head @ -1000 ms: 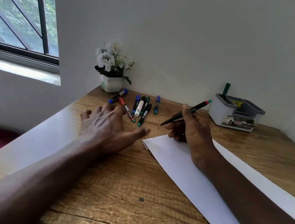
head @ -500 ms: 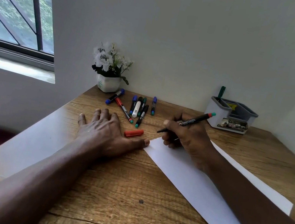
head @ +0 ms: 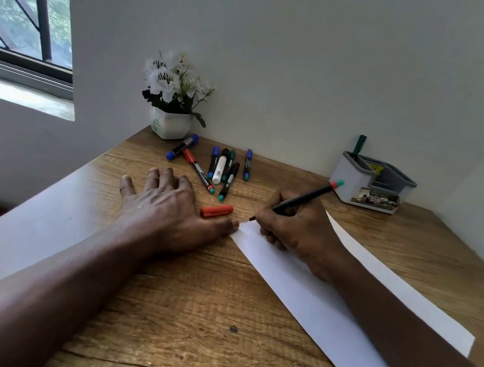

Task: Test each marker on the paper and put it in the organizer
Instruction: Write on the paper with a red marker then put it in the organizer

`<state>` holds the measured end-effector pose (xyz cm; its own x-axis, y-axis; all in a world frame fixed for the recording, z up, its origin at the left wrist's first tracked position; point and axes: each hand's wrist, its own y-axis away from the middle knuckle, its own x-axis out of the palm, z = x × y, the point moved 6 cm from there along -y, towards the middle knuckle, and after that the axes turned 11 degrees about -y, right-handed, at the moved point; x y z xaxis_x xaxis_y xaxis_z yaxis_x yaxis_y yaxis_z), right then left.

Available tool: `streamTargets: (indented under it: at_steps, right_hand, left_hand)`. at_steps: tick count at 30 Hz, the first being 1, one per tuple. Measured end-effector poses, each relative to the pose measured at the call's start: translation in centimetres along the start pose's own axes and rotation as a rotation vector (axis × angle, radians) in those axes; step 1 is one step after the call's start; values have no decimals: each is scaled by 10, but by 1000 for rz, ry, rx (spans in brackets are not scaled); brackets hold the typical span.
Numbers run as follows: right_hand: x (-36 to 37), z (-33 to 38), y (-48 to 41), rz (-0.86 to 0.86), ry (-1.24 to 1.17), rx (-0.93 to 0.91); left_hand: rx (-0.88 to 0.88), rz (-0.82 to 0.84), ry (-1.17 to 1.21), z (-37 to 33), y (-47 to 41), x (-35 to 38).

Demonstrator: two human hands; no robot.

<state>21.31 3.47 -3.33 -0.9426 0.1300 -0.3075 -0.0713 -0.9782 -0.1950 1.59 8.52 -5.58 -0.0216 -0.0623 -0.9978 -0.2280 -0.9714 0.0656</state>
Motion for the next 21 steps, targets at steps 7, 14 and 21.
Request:
streamTargets:
  at_steps: [7,14,21]
  right_hand:
    - [1,0,-8,-12,145,-55]
    - [4,1,-7,18,178,-82]
    - [5,0,-6,25,184,-91]
  left_hand:
    - [-5,-20,15,2,0,0]
    - [-5,-36,3,2,0,-1]
    - [4,-30,-3,1,1,-2]
